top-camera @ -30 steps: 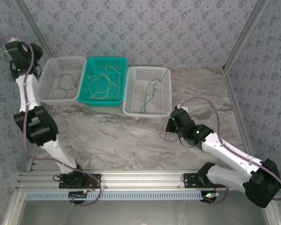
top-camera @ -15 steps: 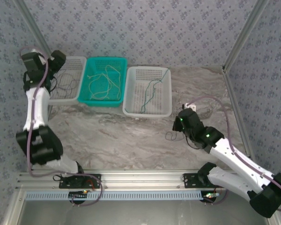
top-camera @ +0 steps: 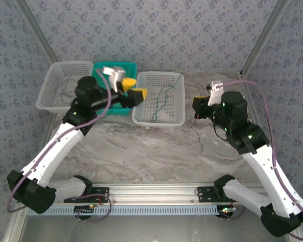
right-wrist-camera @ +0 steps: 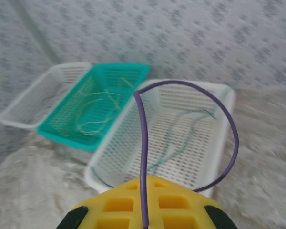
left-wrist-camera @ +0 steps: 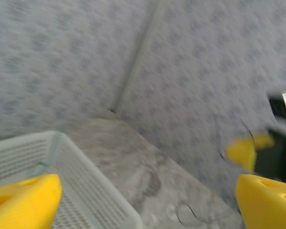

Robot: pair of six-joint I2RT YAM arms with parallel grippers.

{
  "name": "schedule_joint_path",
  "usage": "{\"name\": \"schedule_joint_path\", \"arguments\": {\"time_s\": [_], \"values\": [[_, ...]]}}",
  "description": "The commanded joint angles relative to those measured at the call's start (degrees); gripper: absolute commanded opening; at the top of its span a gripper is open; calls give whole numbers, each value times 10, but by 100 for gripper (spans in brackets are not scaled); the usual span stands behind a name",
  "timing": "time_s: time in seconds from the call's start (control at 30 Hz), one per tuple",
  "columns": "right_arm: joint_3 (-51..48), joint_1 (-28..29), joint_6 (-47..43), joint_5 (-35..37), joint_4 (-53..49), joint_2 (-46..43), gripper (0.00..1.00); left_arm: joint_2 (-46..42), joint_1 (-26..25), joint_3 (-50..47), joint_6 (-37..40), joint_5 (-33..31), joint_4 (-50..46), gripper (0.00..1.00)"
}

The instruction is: Untangle the cables

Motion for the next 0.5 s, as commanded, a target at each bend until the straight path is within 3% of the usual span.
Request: {"name": "schedule_joint_path", "arguments": {"time_s": [0.0,0.13,0.27,0.33,0.47], "values": [[70,-4,-20,-110,5,40,0,-3,-54,13,135,61,-26,94],[115,-1,73,-111,33,83,0,40,-109,2,120,75,34,95],[122,21,95,-90,65,109,0,117,-154,22,119,29,65,99],[120,32,106,-90,81,119,0,169,-158,42,83,12,99,99],[120,59,120,-84,106,134,0,247,-164,47,-7,-11,255,99]]}}
